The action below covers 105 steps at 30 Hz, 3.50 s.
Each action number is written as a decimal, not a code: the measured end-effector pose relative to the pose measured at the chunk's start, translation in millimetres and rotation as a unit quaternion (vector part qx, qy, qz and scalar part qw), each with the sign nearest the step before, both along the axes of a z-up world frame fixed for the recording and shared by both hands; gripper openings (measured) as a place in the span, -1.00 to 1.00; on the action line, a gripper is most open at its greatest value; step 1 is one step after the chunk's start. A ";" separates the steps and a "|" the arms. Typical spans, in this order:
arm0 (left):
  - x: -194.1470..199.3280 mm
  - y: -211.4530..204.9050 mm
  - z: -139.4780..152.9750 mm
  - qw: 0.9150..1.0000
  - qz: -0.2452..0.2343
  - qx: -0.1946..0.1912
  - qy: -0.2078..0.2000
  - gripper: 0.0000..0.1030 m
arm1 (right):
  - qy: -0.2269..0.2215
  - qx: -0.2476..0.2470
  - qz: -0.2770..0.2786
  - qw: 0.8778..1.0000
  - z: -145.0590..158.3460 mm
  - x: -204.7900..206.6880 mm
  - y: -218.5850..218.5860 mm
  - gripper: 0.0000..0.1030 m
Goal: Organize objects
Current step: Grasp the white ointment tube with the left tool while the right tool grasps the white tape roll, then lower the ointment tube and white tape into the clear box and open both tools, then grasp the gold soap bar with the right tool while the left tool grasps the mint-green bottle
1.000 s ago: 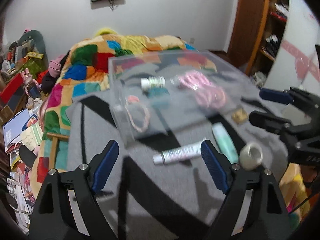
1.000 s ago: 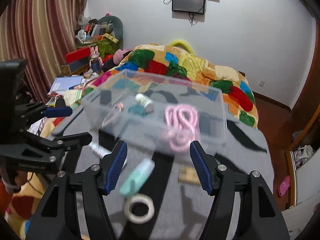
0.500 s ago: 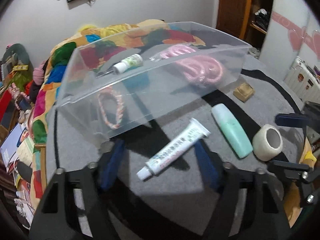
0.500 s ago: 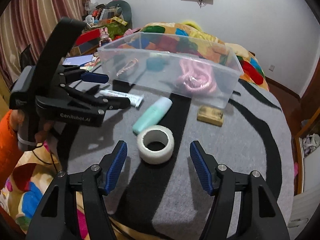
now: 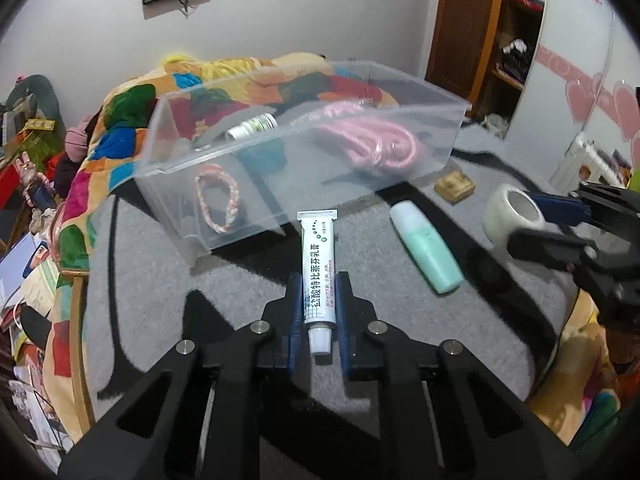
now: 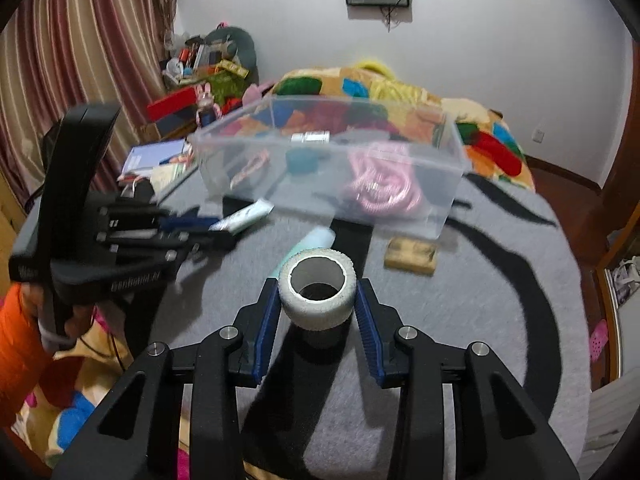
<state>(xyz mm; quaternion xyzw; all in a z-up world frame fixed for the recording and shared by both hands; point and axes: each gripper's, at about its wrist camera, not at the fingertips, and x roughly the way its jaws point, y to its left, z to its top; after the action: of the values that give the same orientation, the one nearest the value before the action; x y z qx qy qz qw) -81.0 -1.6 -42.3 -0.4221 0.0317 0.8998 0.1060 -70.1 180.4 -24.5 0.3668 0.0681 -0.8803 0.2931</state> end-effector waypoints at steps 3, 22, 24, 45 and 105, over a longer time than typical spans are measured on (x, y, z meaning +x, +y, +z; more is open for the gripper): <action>1.0 -5.3 12.4 1.000 0.012 0.008 0.016 -0.71 | 0.014 -0.005 -0.010 1.000 10.5 -7.8 -1.8 -0.33; -33.8 -24.9 76.5 0.993 0.068 0.026 0.096 -0.71 | 0.064 -0.025 -0.056 0.996 59.7 -90.5 -49.2 -0.33; -41.5 -28.4 72.0 0.993 0.070 0.031 0.085 -0.71 | 0.057 -0.017 -0.052 0.997 55.3 -98.7 -57.6 -0.33; -90.7 -32.5 41.0 0.996 0.080 0.021 0.022 -0.70 | -0.033 0.029 -0.016 0.999 10.5 -134.9 -80.9 -0.04; -15.2 53.5 4.7 1.000 0.004 0.026 0.016 -0.53 | -0.013 0.003 -0.046 0.999 3.4 -55.7 25.2 -0.27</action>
<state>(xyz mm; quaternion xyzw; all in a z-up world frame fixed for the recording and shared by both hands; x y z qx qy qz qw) -96.2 51.8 -37.6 -0.4047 0.0082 0.9074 0.1131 -125.8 205.6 -21.1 0.3818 0.0504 -0.8878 0.2521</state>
